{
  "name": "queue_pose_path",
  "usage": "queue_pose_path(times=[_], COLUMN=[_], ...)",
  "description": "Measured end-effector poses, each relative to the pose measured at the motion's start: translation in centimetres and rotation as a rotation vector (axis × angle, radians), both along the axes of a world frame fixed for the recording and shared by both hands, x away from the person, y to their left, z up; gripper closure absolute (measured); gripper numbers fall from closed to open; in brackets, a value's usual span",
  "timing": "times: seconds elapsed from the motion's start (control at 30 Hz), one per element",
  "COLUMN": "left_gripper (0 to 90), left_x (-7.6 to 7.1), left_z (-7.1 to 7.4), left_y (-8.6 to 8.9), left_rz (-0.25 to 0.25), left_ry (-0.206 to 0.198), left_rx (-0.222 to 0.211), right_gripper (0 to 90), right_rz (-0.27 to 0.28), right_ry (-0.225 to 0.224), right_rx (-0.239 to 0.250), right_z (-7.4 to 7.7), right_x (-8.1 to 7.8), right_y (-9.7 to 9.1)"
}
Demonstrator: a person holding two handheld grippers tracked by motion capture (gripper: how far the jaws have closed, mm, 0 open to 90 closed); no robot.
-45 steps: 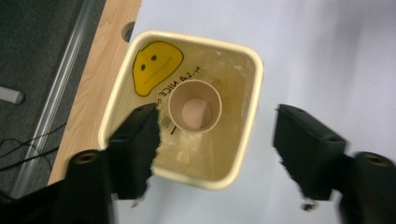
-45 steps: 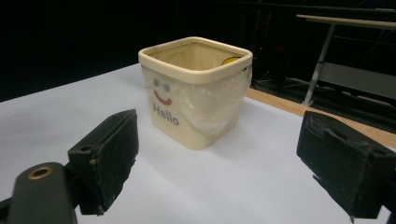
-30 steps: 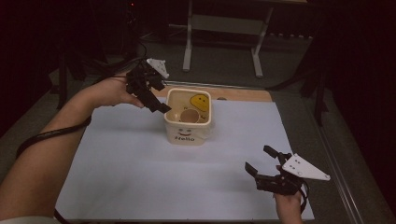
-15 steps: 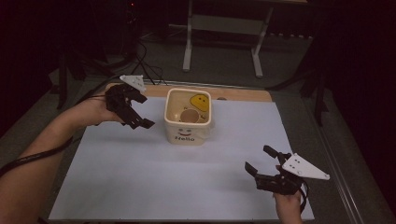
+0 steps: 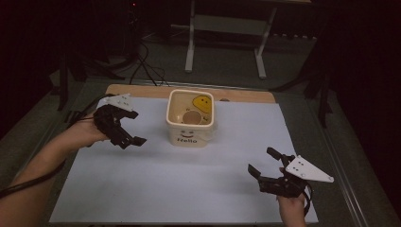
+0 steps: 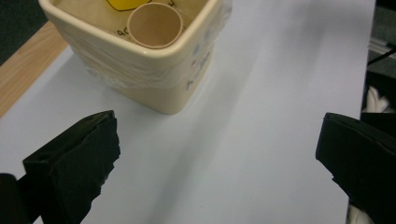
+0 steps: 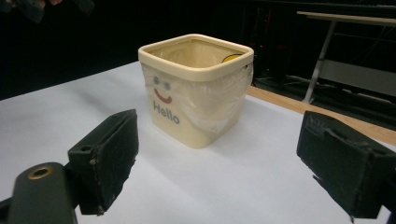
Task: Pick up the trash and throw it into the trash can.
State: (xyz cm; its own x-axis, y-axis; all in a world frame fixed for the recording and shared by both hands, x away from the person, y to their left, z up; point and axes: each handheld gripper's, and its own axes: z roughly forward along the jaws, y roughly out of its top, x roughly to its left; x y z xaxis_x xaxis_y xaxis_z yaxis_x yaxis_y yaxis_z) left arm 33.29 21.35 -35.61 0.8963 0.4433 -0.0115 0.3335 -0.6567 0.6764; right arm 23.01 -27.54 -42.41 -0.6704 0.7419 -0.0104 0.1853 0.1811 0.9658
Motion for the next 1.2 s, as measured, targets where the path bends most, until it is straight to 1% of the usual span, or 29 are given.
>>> queue_pose_path(times=[0.07,0.23,0.3,0.37,0.4,0.43,0.5,0.53,0.57,0.6,0.67,0.83,0.9,1.0,1.07,1.13,1.2], left_gripper=[0.6,0.6,0.6,0.6,0.6,0.6,0.6,0.6,0.6,0.6,0.6,0.6,0.6,0.6,0.6,0.6,0.6], left_x=[-0.7,-2.8,-3.7,-4.4,-4.8,-5.1,-5.8,-6.0,-6.3,-6.6,-6.9,-7.8,-8.2,-8.7,-9.0,-9.2,-9.3], left_z=[-0.5,-1.6,-2.1,-2.5,-2.8,-3.0,-3.5,-3.7,-3.9,-4.2,-4.7,-5.7,-6.0,-6.6,-7.0,-7.4,-7.7], left_y=[0.1,0.3,0.4,0.4,0.4,0.3,0.3,0.3,0.3,0.3,0.3,0.3,0.3,0.5,0.6,0.8,1.0], left_rz=[0.005,-0.003,-0.002,-0.008,-0.006,-0.011,-0.010,-0.016,-0.016,-0.015,-0.008,-0.006,0.002,0.007,0.018,0.024,0.027], left_ry=[0.008,-0.007,-0.004,0.012,0.005,0.010,0.005,0.016,0.015,0.008,0.017,0.017,0.005,0.005,-0.005,0.000,0.000], left_rx=[-0.011,-0.029,-0.042,-0.059,-0.060,-0.062,-0.074,-0.080,-0.085,-0.086,-0.106,-0.125,-0.135,-0.159,-0.160,-0.181,-0.184], right_gripper=[12.6,12.6,12.6,12.6,12.6,12.6,12.6,12.6,12.6,12.6,12.6,12.6,12.6,12.6,12.6,12.6,12.6], right_rz=[-0.001,-0.001,-0.001,-0.002,-0.002,-0.002,-0.002,-0.003,-0.002,-0.002,-0.002,-0.002,-0.002,-0.003,-0.003,-0.004,-0.005], right_ry=[-0.001,-0.001,0.002,-0.001,0.000,-0.001,-0.001,0.000,0.001,0.001,0.000,0.003,0.003,0.001,0.002,0.004,0.004], right_rx=[0.000,-0.001,-0.002,-0.006,-0.004,-0.006,-0.009,-0.008,-0.007,-0.008,-0.008,-0.010,-0.010,-0.014,-0.014,-0.016,-0.017], right_z=[0.0,0.0,0.0,0.0,0.0,0.0,-0.1,-0.1,-0.1,-0.1,-0.1,-0.2,-0.2,-0.2,-0.2,-0.2,-0.2], right_x=[0.0,0.0,0.0,0.0,0.0,0.0,0.1,0.1,0.1,0.1,0.1,0.1,0.1,0.1,0.1,0.1,0.1], right_y=[0.0,0.0,0.0,0.0,0.0,0.0,0.0,0.0,0.1,0.1,0.1,0.1,0.2,0.1,0.1,0.1,0.1])
